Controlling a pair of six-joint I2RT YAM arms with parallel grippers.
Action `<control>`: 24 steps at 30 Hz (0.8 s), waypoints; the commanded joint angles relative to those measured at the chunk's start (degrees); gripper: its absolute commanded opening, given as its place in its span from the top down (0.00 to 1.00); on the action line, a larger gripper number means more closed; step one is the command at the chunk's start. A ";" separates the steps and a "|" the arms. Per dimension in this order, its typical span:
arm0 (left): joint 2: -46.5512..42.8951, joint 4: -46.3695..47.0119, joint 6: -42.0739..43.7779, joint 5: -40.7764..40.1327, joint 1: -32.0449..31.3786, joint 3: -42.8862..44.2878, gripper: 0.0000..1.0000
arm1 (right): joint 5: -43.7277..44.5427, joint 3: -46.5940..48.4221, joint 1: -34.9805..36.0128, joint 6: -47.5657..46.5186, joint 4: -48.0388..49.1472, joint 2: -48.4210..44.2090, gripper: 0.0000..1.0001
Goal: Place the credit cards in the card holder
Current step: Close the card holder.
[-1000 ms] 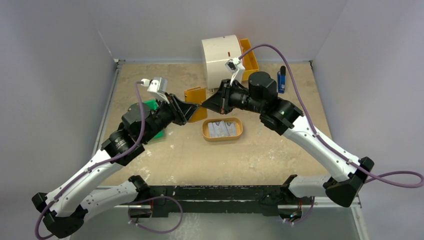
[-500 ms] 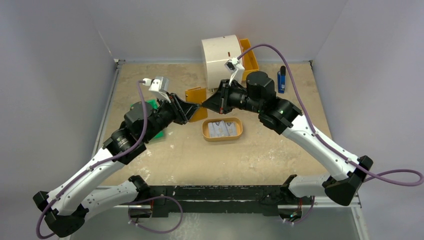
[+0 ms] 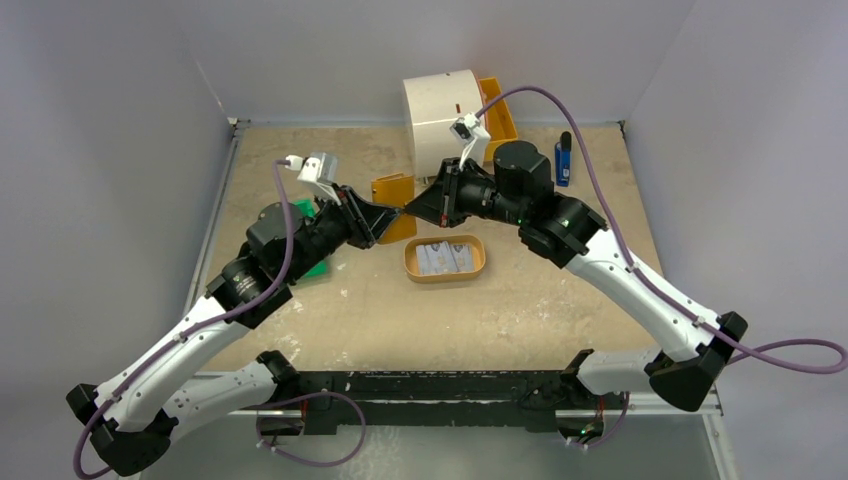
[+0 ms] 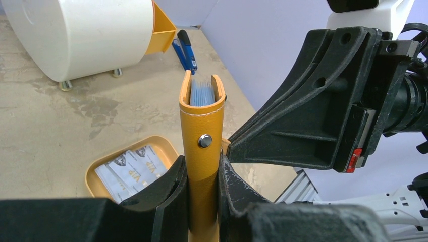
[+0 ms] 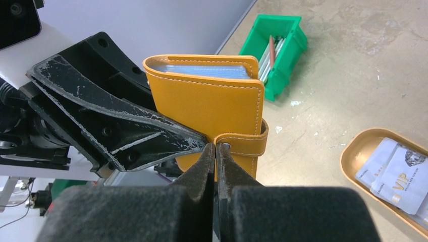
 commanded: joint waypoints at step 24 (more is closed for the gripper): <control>-0.33 14.77 -4.24 17.35 -4.31 1.95 1.00 | 1.42 2.54 0.85 -0.72 -1.21 4.69 1.00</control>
